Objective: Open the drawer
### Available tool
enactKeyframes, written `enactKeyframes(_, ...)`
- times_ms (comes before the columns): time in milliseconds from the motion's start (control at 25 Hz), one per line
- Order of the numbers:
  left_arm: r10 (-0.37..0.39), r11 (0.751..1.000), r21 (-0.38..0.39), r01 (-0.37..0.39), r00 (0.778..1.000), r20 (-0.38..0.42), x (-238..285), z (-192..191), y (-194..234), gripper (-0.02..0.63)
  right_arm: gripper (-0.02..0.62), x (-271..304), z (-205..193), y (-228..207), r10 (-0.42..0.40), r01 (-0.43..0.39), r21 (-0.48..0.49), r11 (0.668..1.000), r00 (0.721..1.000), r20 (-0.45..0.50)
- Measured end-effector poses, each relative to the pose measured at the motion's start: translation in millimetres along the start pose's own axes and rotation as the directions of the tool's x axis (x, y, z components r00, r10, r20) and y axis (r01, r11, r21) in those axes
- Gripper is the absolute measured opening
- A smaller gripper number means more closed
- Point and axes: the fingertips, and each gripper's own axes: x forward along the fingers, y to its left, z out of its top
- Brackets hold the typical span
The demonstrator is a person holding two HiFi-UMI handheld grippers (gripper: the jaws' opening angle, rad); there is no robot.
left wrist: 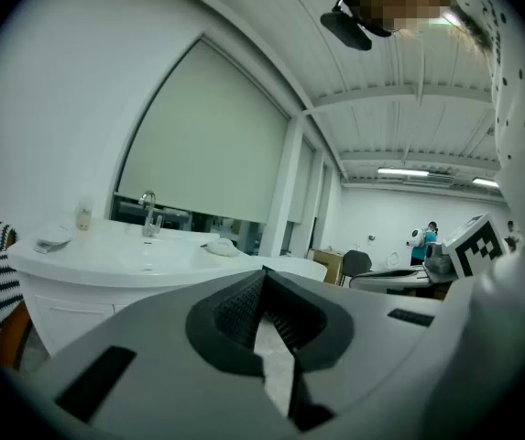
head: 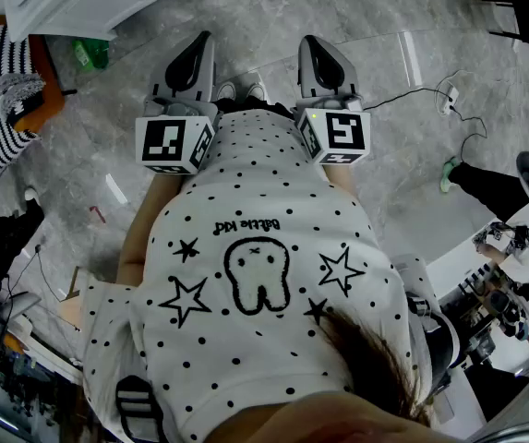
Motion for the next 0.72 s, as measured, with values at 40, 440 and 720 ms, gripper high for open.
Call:
enactKeyframes(40, 0.007, 1.000, -0.002, -0.007, 1.000, -0.001, 1, 0, 1, 0.005, 0.014, 0, 0, -1, -0.002, 0.002, -0.003, 1.000, 1.000, 0.001)
enactKeyframes(440, -0.001, 1.000, 0.023, 0.001, 1.000, 0.012, 13, 7, -12, 0.005, 0.014, 0, 6, -17, -0.009, 0.009, -0.006, 1.000, 1.000, 0.009)
enactKeyframes(720, -0.009, 0.999, 0.033, 0.008, 1.000, 0.021, 10, 6, -15, 0.005, 0.014, -4, 3, -19, -0.018, 0.018, 0.001, 1.000, 1.000, 0.022)
